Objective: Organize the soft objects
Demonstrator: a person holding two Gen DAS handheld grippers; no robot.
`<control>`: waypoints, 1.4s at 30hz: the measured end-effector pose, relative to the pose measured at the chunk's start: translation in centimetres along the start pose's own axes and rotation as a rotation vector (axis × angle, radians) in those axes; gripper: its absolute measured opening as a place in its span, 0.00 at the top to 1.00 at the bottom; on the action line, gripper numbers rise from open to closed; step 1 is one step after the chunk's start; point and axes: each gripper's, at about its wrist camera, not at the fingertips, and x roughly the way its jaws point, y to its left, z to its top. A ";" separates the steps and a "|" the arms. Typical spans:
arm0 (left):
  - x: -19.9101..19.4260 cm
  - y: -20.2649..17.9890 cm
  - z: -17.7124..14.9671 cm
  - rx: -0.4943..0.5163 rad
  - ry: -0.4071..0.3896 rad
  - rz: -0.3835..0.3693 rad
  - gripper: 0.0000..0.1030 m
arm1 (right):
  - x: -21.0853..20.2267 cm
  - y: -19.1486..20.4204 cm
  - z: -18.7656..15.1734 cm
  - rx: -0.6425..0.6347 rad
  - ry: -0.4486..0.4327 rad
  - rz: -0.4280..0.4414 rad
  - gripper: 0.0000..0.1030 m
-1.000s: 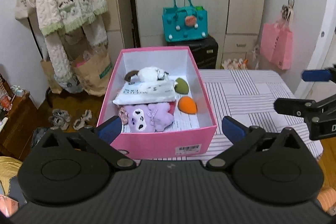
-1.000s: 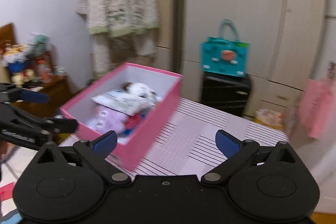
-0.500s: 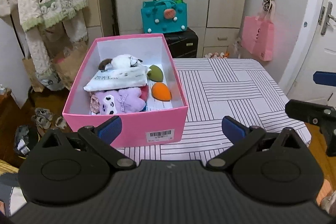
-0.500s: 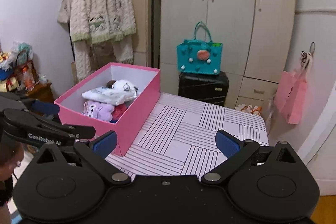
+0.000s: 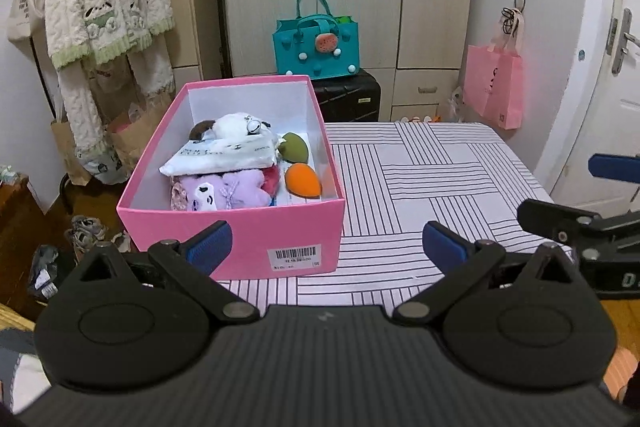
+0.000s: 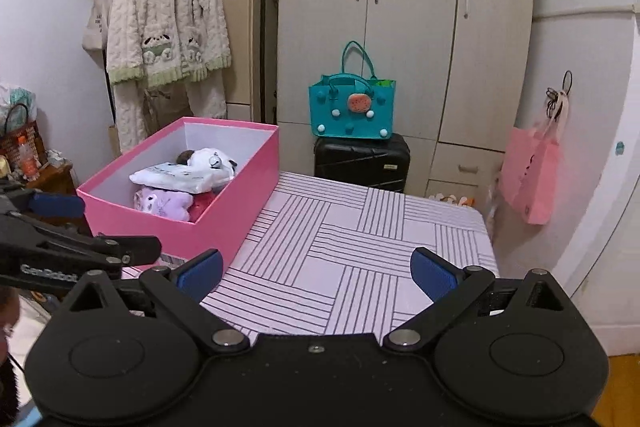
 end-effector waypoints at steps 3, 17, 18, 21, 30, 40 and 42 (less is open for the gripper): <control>0.3 0.1 -0.2 -0.006 0.013 0.007 0.00 | -0.3 -0.5 -0.2 0.024 -0.005 0.008 0.01; 1.3 -0.1 -0.8 0.009 0.018 0.067 0.00 | 0.4 -1.0 -1.4 0.054 -0.029 -0.103 0.01; 1.4 -0.1 -0.9 0.007 0.016 0.070 0.00 | 0.5 -0.9 -1.4 0.051 -0.029 -0.109 0.01; 1.8 0.0 -1.0 -0.001 0.019 0.081 0.00 | 0.8 -0.9 -1.6 0.045 -0.026 -0.115 0.01; 1.8 -0.1 -0.9 0.015 0.025 0.120 0.00 | 0.6 -1.6 -1.6 0.104 -0.058 -0.157 0.01; 0.8 -0.6 -0.8 0.021 -0.002 0.102 0.00 | 0.7 -1.6 -1.7 0.104 -0.049 -0.141 0.01; 0.9 -0.6 -0.7 0.016 -0.001 0.090 0.00 | 0.6 -1.6 -1.7 0.100 -0.050 -0.141 0.01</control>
